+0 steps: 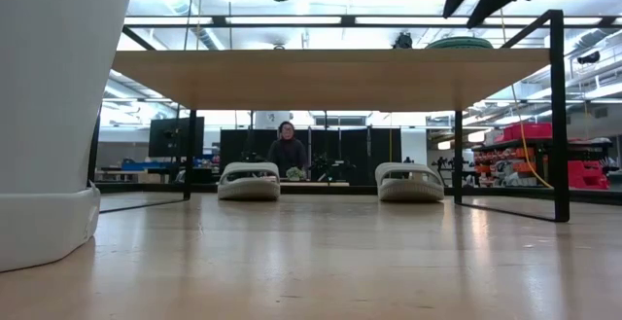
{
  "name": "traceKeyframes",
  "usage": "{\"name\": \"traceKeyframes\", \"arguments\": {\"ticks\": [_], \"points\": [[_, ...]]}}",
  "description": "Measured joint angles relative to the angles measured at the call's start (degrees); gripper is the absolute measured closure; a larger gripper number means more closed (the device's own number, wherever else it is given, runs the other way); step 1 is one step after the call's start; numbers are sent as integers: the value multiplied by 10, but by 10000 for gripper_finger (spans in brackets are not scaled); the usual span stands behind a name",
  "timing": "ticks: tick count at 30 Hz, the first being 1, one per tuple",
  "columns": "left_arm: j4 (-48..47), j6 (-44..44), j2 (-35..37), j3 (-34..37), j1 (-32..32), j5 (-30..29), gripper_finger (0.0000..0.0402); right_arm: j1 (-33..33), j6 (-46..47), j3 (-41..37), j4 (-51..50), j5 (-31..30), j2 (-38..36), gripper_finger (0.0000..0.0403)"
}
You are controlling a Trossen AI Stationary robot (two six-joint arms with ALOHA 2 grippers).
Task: Pick and place slides into the shelf
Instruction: Put the green slide on the shelf
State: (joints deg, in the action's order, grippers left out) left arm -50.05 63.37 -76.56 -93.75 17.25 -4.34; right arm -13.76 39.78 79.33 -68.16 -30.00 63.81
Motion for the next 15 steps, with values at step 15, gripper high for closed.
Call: {"name": "traceKeyframes", "arguments": {"ticks": [15], "points": [[-16,204,-142,-27,-96,-127,368,0,-113,0,0,-56,0,110]]}}
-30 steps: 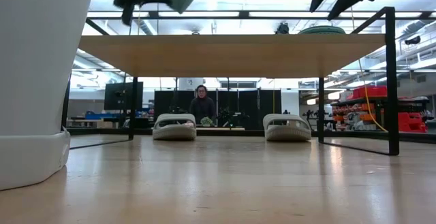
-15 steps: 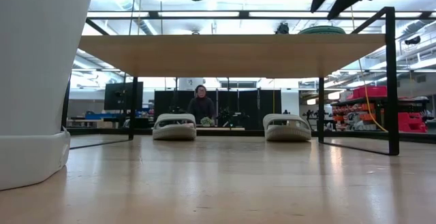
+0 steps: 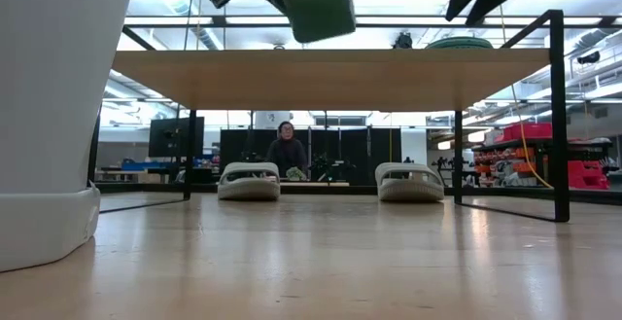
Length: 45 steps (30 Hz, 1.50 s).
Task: Pick and place slides into the shelf
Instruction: Put the green slide on the shelf
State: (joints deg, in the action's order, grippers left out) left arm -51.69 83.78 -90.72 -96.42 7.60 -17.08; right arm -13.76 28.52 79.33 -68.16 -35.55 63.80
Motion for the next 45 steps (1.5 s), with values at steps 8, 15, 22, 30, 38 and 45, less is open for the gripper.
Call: {"name": "traceKeyframes", "arguments": {"ticks": [8,15,22,30,38,45], "points": [[-4,105,-38,0,-33,-59,368,0,-17,0,0,8,0,110],[-9,112,-63,0,-37,-89,368,0,-23,0,0,24,0,110],[-1,89,-87,0,-36,-84,368,0,-28,0,0,30,0,110],[5,70,-87,1,-36,-83,368,0,-26,0,1,31,0,110],[7,60,-101,1,-35,-82,368,0,-15,0,1,31,0,110],[31,56,-117,0,-35,-71,368,0,-12,0,1,38,0,110]]}}
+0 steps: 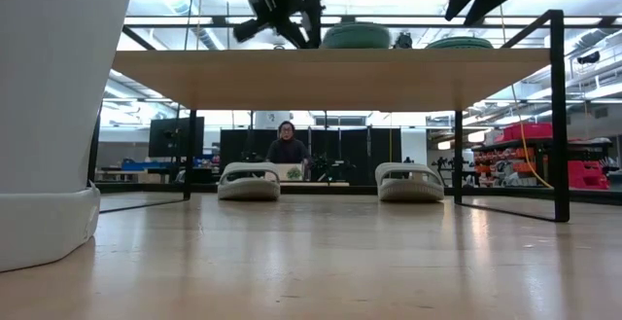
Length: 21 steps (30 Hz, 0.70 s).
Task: Pick and place slides into the shelf
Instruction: Put the green slide on the shelf
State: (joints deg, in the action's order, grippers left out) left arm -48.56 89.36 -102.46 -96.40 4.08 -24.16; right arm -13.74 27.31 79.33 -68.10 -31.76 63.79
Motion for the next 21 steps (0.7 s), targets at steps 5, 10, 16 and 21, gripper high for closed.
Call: {"name": "traceKeyframes", "arguments": {"ticks": [5,10,16,21], "points": [[4,4,-6,0,0,8,368,0,1,0,0,7,0,110],[16,5,-11,0,-1,11,369,0,1,0,0,7,0,110],[15,12,-11,0,-2,11,369,0,2,0,0,7,0,110],[15,14,-11,0,-2,11,369,0,2,0,0,7,0,110]]}}
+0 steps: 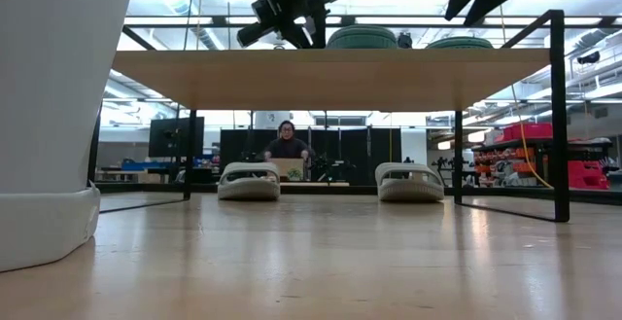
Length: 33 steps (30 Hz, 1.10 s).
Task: Pick and place slides into the shelf
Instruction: Put the green slide on the shelf
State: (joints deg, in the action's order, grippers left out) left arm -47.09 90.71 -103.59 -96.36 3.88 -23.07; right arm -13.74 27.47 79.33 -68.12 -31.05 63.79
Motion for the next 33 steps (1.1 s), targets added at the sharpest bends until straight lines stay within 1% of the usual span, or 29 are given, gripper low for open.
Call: {"name": "traceKeyframes", "arguments": {"ticks": [7,15,23,26,33], "points": [[0,2,-6,0,0,0,369,0,0,0,0,0,0,110],[22,16,-25,0,-4,7,369,0,0,0,0,0,0,110],[22,14,-26,0,-3,8,368,0,0,0,0,0,0,110],[22,16,-26,0,-3,8,355,0,0,0,0,0,0,110],[26,16,-26,0,-6,-2,305,0,-1,0,0,1,0,110]]}}
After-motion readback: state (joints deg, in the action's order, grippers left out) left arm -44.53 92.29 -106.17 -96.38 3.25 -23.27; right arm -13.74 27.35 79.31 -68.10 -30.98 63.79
